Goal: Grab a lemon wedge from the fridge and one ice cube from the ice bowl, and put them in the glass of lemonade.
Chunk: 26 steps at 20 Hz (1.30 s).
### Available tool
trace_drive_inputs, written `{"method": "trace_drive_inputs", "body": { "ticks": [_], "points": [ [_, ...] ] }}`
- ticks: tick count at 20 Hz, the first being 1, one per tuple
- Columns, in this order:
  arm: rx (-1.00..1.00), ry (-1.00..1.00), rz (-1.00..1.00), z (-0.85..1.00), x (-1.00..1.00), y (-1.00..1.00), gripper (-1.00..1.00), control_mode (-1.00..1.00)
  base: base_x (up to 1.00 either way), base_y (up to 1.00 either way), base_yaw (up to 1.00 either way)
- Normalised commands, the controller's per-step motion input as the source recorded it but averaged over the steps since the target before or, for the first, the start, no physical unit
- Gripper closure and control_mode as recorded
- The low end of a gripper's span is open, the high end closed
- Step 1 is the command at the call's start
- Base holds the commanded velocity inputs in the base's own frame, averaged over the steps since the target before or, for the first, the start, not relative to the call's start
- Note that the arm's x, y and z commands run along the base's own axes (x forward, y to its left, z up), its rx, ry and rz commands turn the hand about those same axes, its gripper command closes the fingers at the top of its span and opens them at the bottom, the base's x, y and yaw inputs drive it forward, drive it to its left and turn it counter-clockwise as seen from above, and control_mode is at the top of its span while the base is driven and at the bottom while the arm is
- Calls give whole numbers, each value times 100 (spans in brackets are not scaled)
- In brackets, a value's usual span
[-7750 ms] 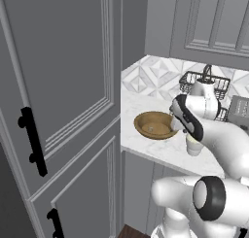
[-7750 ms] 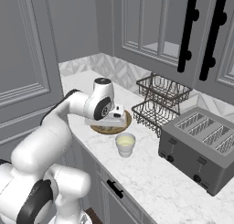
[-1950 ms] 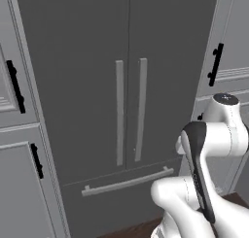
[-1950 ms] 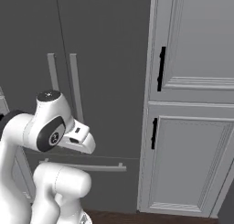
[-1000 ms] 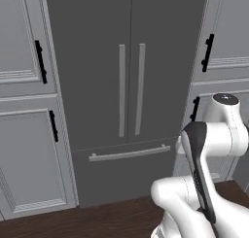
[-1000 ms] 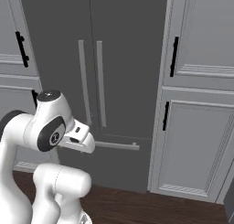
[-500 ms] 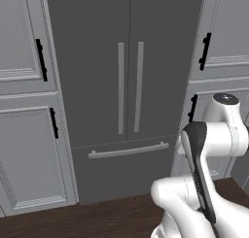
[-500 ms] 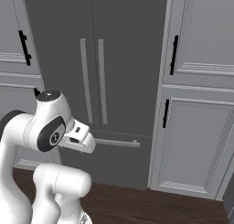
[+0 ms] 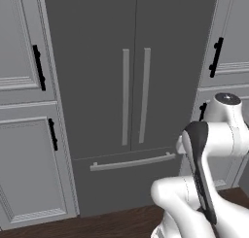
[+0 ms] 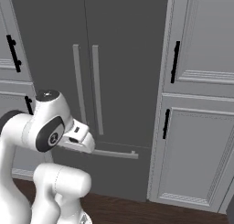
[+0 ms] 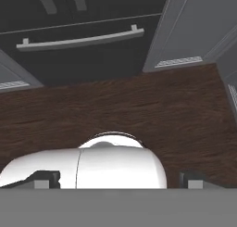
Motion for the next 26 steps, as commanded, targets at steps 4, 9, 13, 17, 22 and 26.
{"method": "trace_drive_inputs", "body": {
  "ticks": [4, 9, 13, 17, 22, 26],
  "points": [
    [-1, -56, 16, 64, -1, 19, -100, -100, 0, 0, 0],
    [-20, -23, 5, 83, 49, 45, -100, -100, 0, 0, 0],
    [-3, -7, 2, -9, 94, 8, -100, -100, 0, 0, 0],
    [14, -14, 5, -32, 67, -3, -100, -100, 0, 0, 0],
    [6, -2, 1, -1, 56, -9, -100, -100, 0, 0, 0],
    [-3, 10, 0, 1, 96, 14, -100, -100, 0, 0, 0]
  ]
}}
